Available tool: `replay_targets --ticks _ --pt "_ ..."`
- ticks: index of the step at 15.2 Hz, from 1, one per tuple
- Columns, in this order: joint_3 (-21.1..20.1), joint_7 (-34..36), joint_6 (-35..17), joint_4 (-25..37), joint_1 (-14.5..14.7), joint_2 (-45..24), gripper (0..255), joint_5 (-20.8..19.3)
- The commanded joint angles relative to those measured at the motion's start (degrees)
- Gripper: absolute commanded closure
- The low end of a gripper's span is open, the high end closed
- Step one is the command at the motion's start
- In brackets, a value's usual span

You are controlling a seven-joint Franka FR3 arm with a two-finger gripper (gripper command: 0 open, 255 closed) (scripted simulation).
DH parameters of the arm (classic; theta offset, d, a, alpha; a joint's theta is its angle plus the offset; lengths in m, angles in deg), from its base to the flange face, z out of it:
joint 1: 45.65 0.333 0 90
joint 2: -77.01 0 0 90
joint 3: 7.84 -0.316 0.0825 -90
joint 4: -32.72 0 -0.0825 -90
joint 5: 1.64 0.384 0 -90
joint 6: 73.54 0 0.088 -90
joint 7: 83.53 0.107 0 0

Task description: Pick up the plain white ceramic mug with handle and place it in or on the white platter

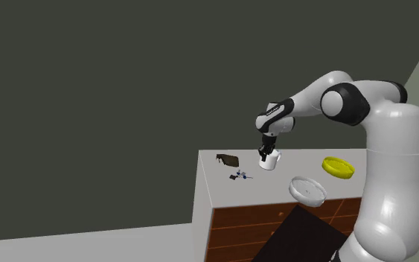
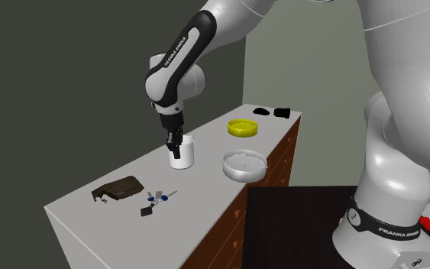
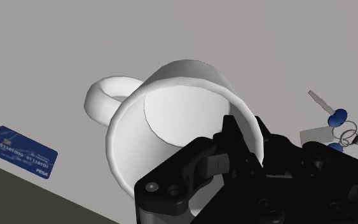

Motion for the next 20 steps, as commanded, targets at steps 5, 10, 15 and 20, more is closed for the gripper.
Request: replay_targets --ticks 5,10,15,20 --pt "0.7 0.76 3.79 0.6 0.57 3.33 255 -1.34" --pt "1.12 1.29 6.99 1.62 0.9 5.63 255 -2.29" --pt "1.44 1.75 10.28 2.95 1.16 7.69 255 -3.14" --pt "3.16 0.81 8.52 -6.33 0.72 15.71 255 -6.12"
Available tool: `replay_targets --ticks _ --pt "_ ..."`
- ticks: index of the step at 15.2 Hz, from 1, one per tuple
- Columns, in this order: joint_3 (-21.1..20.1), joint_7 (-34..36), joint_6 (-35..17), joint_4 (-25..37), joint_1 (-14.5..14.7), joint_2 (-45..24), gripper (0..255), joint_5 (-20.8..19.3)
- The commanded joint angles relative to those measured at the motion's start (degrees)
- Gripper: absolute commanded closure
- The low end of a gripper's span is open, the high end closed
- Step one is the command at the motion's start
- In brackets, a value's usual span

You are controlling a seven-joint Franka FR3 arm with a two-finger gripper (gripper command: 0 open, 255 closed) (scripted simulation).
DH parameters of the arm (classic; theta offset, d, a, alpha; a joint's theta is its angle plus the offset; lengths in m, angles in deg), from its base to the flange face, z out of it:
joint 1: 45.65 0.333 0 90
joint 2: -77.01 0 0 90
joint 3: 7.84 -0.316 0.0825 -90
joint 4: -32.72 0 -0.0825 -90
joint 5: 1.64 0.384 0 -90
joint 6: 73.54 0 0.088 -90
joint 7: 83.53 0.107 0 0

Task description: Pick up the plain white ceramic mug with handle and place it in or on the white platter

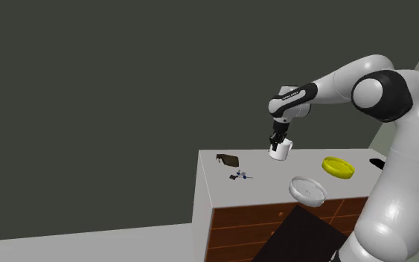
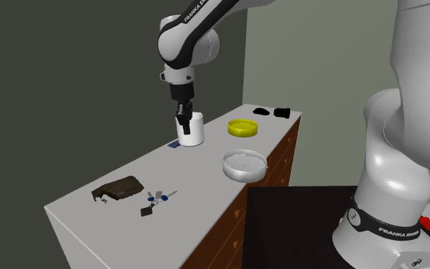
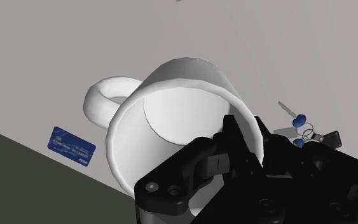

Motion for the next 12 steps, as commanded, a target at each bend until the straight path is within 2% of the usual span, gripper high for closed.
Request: replay_targets --ticks 1,7,12 --pt "0.76 -0.27 -1.18 -4.75 -0.23 3.84 255 -1.58" --pt "3.29 -1.5 -2.69 -16.63 -2.53 15.14 255 -7.27" --pt "5.25 -2.9 -2.26 -24.83 -6.02 24.54 255 -12.74"
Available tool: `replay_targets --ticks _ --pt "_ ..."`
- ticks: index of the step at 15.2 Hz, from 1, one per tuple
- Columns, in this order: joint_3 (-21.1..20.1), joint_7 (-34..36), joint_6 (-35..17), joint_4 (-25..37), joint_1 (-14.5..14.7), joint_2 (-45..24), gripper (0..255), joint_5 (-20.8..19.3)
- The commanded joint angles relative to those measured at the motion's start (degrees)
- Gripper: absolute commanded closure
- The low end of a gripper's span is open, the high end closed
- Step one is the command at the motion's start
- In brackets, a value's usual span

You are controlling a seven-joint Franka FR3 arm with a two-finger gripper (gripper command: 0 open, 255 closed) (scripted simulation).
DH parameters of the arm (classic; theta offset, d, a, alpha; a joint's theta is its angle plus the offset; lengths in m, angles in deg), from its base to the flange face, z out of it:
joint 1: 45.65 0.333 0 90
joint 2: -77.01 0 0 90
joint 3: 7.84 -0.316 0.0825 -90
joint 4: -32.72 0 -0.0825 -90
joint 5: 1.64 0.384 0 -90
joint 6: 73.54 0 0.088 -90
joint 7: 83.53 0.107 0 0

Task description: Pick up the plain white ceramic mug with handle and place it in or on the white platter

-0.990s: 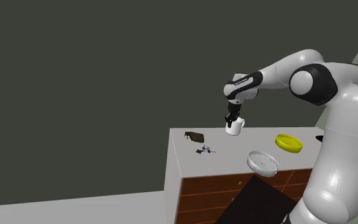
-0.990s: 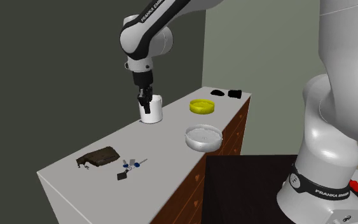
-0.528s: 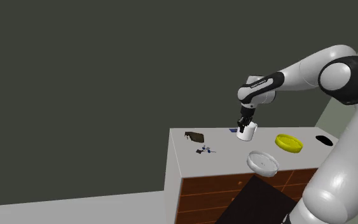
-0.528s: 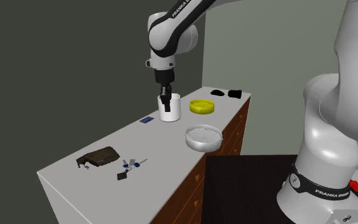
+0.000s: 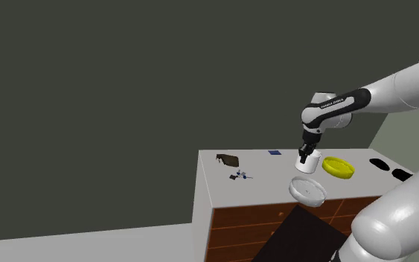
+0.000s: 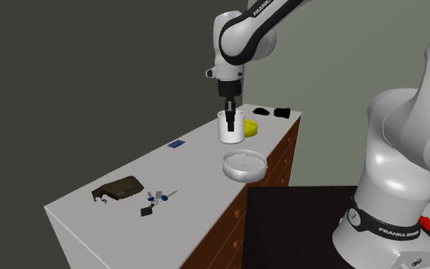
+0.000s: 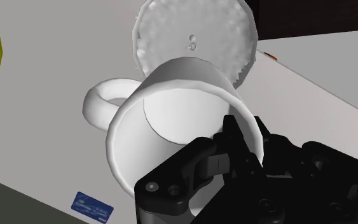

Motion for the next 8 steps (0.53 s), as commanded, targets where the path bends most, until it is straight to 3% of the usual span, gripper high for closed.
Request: replay_targets --ticks 1,4,8 --pt "0.88 -0.86 0.74 -3.24 -1.83 4.36 255 -2.58" --pt "1.85 -2.08 1.69 -6.67 -4.34 9.1 255 -5.42" --pt "2.59 -2.28 -2.04 -8.25 -4.18 6.89 255 -5.29"
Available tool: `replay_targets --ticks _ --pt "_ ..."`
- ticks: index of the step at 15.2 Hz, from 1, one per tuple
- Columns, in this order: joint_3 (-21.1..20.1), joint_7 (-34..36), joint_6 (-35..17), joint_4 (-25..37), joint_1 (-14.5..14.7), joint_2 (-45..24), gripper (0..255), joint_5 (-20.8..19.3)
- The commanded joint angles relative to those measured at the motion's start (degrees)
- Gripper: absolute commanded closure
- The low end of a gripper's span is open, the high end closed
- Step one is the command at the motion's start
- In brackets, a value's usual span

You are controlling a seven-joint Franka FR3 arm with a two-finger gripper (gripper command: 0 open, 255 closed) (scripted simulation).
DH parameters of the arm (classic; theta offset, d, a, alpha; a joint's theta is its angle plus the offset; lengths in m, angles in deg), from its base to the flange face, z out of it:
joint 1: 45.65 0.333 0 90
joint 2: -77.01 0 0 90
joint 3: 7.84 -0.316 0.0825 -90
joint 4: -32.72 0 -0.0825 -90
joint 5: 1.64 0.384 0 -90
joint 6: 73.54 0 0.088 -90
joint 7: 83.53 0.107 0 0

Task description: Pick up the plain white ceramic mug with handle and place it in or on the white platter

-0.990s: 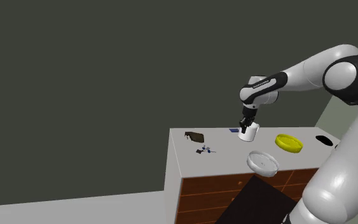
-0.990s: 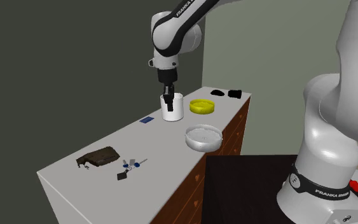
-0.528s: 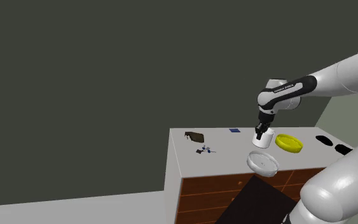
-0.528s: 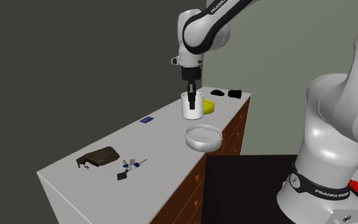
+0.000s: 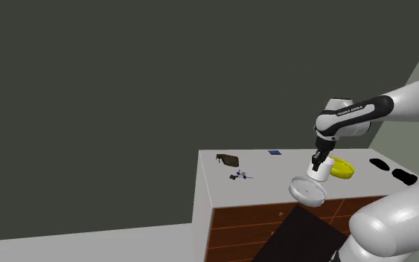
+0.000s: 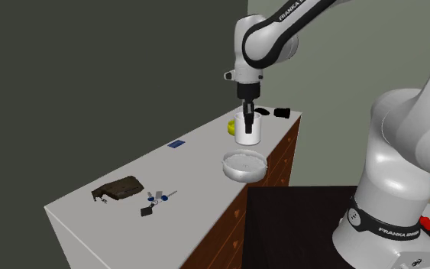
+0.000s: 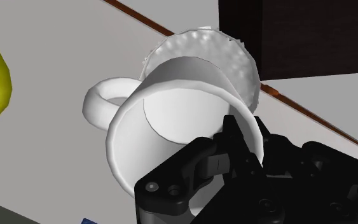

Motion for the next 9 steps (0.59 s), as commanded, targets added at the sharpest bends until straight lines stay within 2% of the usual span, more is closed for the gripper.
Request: replay_targets --ticks 1,9 --pt "0.33 -0.03 -1.99 -1.01 0.05 -0.97 255 -0.01" --pt "1.87 -0.95 -9.8 -3.44 0.74 -6.52 255 1.13"
